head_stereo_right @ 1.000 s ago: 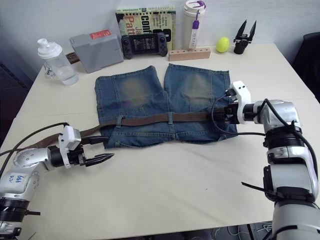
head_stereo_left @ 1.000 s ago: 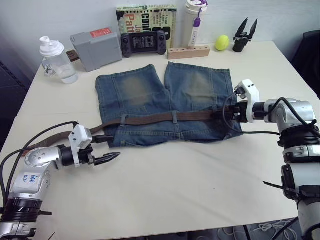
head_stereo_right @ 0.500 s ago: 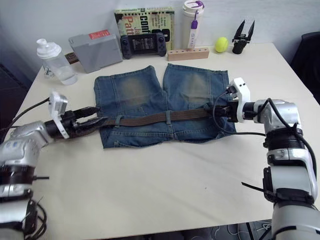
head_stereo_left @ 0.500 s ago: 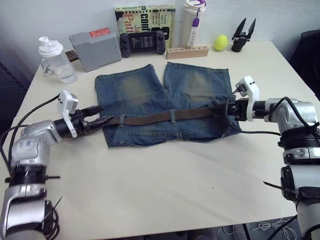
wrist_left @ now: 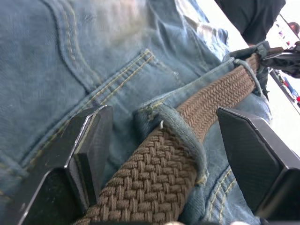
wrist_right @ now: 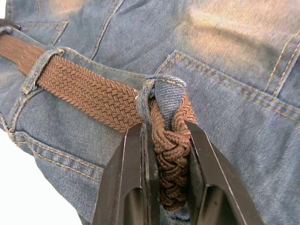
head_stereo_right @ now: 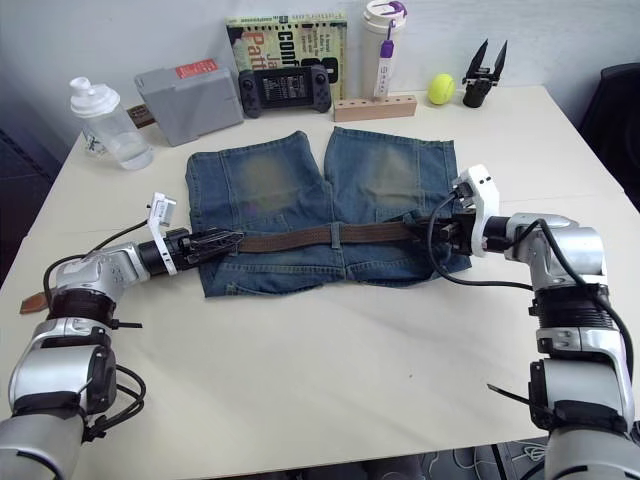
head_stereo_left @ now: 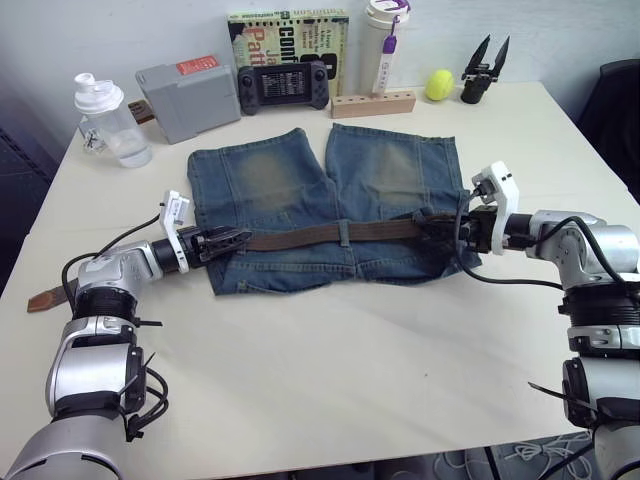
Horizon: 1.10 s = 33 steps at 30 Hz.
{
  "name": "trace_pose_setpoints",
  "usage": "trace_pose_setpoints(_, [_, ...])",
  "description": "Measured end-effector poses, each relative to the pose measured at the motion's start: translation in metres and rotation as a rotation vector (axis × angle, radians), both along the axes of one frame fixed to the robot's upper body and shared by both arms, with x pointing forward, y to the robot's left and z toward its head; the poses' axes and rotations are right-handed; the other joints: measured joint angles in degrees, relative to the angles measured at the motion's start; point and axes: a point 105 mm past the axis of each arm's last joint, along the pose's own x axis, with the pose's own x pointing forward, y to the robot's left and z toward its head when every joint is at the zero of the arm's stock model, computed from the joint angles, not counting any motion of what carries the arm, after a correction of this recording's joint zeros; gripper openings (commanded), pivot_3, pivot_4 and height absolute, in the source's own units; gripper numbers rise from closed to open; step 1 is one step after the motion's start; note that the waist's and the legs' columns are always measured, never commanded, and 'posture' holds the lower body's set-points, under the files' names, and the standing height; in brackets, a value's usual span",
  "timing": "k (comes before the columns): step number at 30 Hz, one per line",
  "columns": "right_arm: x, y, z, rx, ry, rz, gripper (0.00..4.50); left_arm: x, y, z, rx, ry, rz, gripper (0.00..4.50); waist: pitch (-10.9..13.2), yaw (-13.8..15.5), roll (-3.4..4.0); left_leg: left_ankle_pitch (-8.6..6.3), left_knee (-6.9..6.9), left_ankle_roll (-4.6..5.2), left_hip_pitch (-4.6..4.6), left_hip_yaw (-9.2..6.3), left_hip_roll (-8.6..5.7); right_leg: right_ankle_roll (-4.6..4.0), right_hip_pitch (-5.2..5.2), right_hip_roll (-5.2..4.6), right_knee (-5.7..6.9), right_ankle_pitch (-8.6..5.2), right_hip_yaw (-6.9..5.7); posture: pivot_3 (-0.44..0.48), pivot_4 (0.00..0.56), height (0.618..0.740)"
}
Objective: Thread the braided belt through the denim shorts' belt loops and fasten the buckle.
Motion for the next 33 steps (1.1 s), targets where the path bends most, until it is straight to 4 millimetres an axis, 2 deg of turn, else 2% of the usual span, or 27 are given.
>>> trace_pose_setpoints(3, [0.000,0.000,0.000,0.004,0.004,-0.006,0.36,0.001,-0.003,-0.002,0.009,-0.013,-0.008,3.88,0.0,0.0,-0.01,0.00,0.02,0.00,0.00,0.00,0.00,0.00,0.00,-0.01,0.02,0.00,0.01,0.000,0.150,0.726])
trace_pose_setpoints(4, [-0.001,0.000,-0.001,0.004,0.004,-0.007,0.36,0.001,-0.003,-0.001,0.006,-0.017,-0.008,3.35,0.0,0.0,-0.01,0.00,0.02,0.00,0.00,0.00,0.00,0.00,0.00,-0.01,0.03,0.00,0.02,0.000,0.150,0.726])
trace_pose_setpoints(5, [-0.001,0.001,-0.001,0.003,0.002,-0.006,0.36,0.001,-0.004,-0.002,-0.001,-0.015,-0.005,3.18,0.0,0.0,-0.01,0.00,0.02,0.00,0.00,0.00,0.00,0.00,0.00,-0.01,0.03,0.00,0.02,0.000,0.150,0.726])
trace_pose_setpoints(8, [-0.001,0.001,-0.001,0.006,0.000,-0.007,0.36,0.001,-0.005,-0.005,0.006,-0.011,-0.007,1.88,0.0,0.0,-0.01,0.00,0.02,0.01,0.00,0.00,-0.01,0.01,0.00,-0.01,0.02,0.00,0.01,0.000,0.150,0.726])
trace_pose_setpoints(9, [-0.001,0.001,-0.001,0.006,-0.001,-0.007,0.36,0.001,-0.005,-0.005,0.009,-0.012,-0.007,1.74,0.0,0.0,-0.01,0.00,0.02,0.01,0.00,0.00,-0.01,0.00,0.00,-0.01,0.02,0.00,0.01,0.000,0.150,0.726])
trace_pose_setpoints(11, [-0.001,0.001,-0.001,0.006,-0.001,-0.008,0.36,0.002,-0.006,-0.006,0.022,-0.020,-0.009,0.86,0.0,0.0,-0.01,0.00,0.02,0.01,0.00,0.00,-0.01,0.01,0.00,-0.01,0.03,0.00,0.01,0.000,0.150,0.726])
trace_pose_setpoints(12, [-0.001,0.001,0.000,0.006,-0.002,-0.007,0.36,0.002,-0.006,-0.006,0.025,-0.027,-0.011,0.68,0.0,0.0,-0.01,0.00,0.02,0.01,0.00,0.00,-0.01,0.01,0.00,-0.02,0.03,0.00,0.01,0.000,0.150,0.726])
trace_pose_setpoints(21, [-0.001,0.000,-0.003,0.000,-0.020,-0.004,0.36,0.004,-0.007,-0.004,0.094,-0.114,-0.019,0.67,0.0,0.0,-0.01,0.01,0.05,0.02,-0.01,0.00,-0.01,0.01,0.00,-0.02,0.05,0.00,0.02,0.000,0.150,0.726])
trace_pose_setpoints(25, [-0.011,0.001,-0.004,-0.046,-0.125,0.047,0.36,-0.004,-0.006,0.008,0.123,-0.275,-0.030,0.67,0.0,0.0,-0.02,0.01,0.00,0.02,-0.07,-0.04,0.00,0.01,-0.05,-0.04,-0.01,0.00,-0.01,0.000,0.150,0.726])
trace_pose_setpoints(26, [-0.030,-0.001,-0.006,-0.078,-0.222,0.113,0.36,-0.019,-0.006,0.016,0.192,-0.443,-0.041,0.67,0.0,0.1,-0.02,0.00,-0.08,0.02,-0.07,-0.13,-0.01,0.01,-0.11,-0.07,0.03,0.00,-0.03,0.000,0.150,0.726])
trace_pose_setpoints(29, [-0.049,-0.002,-0.012,-0.109,-0.266,0.173,0.36,-0.034,-0.005,0.016,0.259,-0.555,-0.027,0.67,0.0,0.2,-0.02,-0.01,-0.08,0.03,-0.17,-0.16,-0.11,0.01,-0.22,-0.13,0.11,0.00,-0.04,0.000,0.150,0.726])
trace_pose_setpoints(30, [-0.072,-0.001,-0.019,-0.167,-0.307,0.254,0.36,-0.057,-0.008,0.014,0.368,-0.711,-0.020,0.67,0.0,0.2,-0.08,-0.01,0.09,0.05,-0.39,-0.16,-0.18,0.09,-0.38,-0.22,0.14,0.05,-0.04,0.000,0.150,0.726])
trace_pose_setpoints(33, [-0.082,-0.003,-0.021,-0.187,-0.336,0.268,0.36,-0.078,-0.015,0.015,0.454,-0.859,-0.032,0.67,0.0,0.2,-0.11,0.00,0.14,0.11,-0.38,-0.12,-0.20,0.19,-0.34,-0.29,0.02,0.10,0.04,0.000,0.150,0.726])
